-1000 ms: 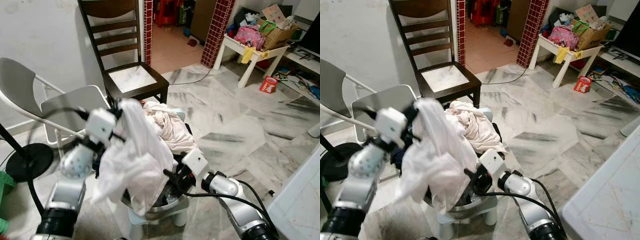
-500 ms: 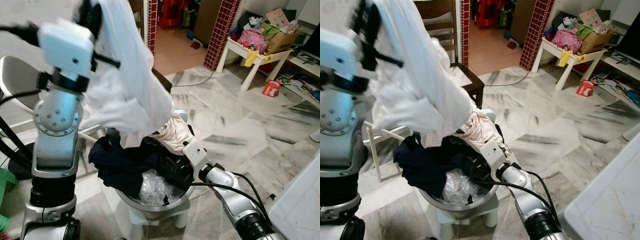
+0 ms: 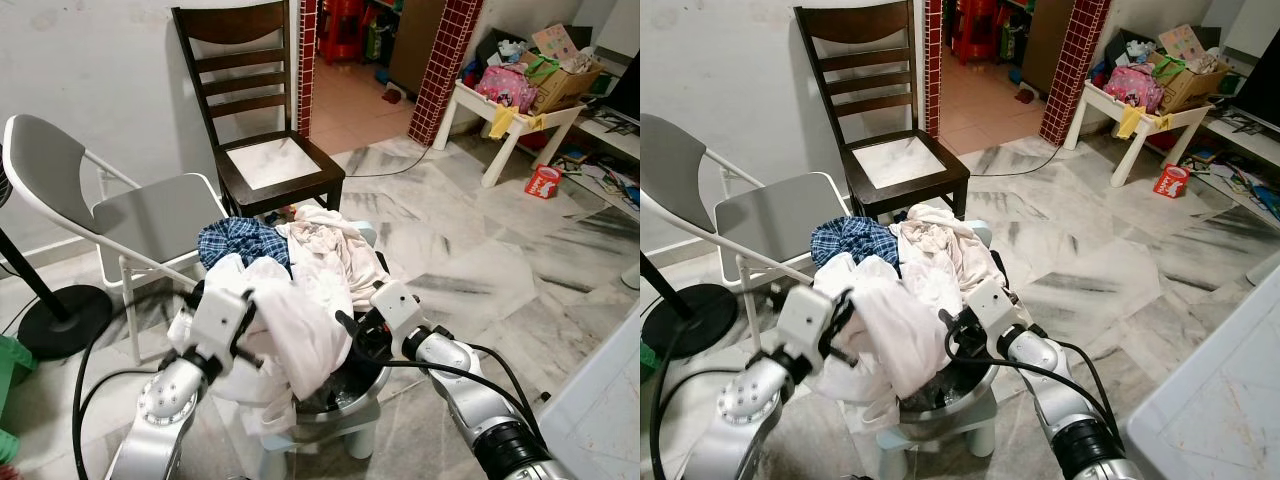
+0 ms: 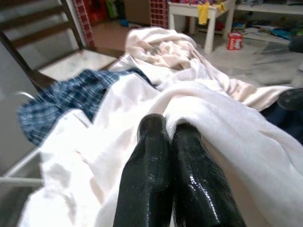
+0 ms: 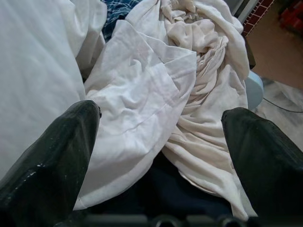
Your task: Hang hanger
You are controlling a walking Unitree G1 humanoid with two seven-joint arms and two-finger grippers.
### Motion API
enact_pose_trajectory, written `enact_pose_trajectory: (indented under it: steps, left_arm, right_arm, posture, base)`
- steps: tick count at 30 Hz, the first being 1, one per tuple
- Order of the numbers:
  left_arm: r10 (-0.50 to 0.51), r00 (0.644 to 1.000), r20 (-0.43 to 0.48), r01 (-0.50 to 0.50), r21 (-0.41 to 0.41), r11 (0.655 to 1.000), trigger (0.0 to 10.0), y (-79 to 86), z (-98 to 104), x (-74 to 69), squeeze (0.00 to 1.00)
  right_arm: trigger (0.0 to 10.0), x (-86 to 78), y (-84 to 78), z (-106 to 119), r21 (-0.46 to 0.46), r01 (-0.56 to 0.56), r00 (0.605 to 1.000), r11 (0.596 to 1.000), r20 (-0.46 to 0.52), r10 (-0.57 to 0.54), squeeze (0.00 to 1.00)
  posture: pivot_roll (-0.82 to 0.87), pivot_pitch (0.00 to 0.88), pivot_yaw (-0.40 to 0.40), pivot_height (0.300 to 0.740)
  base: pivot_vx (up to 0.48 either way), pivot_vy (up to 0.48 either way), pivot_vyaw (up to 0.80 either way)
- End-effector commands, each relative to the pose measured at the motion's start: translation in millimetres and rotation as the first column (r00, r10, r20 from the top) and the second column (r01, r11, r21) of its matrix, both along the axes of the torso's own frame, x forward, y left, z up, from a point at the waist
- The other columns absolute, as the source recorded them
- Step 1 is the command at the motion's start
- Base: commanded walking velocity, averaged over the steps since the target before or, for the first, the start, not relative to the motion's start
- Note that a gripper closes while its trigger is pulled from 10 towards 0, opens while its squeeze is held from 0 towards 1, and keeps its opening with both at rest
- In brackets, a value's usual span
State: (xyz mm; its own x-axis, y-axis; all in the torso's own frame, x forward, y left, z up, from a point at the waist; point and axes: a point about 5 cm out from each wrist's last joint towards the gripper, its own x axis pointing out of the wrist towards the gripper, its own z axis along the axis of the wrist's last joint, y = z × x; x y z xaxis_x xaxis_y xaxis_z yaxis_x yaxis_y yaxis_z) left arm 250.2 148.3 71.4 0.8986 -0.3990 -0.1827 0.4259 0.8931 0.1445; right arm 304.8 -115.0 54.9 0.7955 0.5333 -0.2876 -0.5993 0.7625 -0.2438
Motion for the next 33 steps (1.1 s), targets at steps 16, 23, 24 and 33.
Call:
enact_pose_trajectory:
  steps: [16,23,24,33]
  left_arm:
    - [0.193,0.863,0.467,-0.233,0.029,0.972,0.0,22.8,89.4,32.2,0.00]
    - [0.227,0.661,0.715,-0.325,0.001,0.946,0.0,36.6,165.7,46.6,0.00]
    - [0.236,0.633,0.737,-0.330,-0.019,0.944,0.0,37.5,175.1,49.1,0.00]
    - [0.150,0.586,0.797,-0.268,0.015,0.963,0.0,22.6,222.7,90.2,0.00]
  right_arm:
    - [10.0,3.4,-0.6,2.7,-0.003,-0.002,1.000,1.000,0.017,0.003,0.00]
    - [10.0,4.9,3.8,3.7,0.004,-0.005,1.000,1.000,0.023,0.005,0.00]
    - [10.0,5.5,4.3,4.1,0.005,-0.003,1.000,1.000,0.025,0.003,0.00]
    - [10.0,9.7,14.2,6.9,0.019,0.024,0.998,1.000,0.052,-0.025,0.00]
  posture:
    - [0.05,0.023,-0.066,0.740]
    - [0.06,0.022,-0.070,0.740]
    - [0.06,0.022,-0.069,0.740]
    - [0.08,0.018,-0.051,0.740]
  base:
    - [0.000,0.000,0.00]
    - [0.000,0.000,0.00]
    - [0.000,0.000,0.00]
    - [0.000,0.000,0.00]
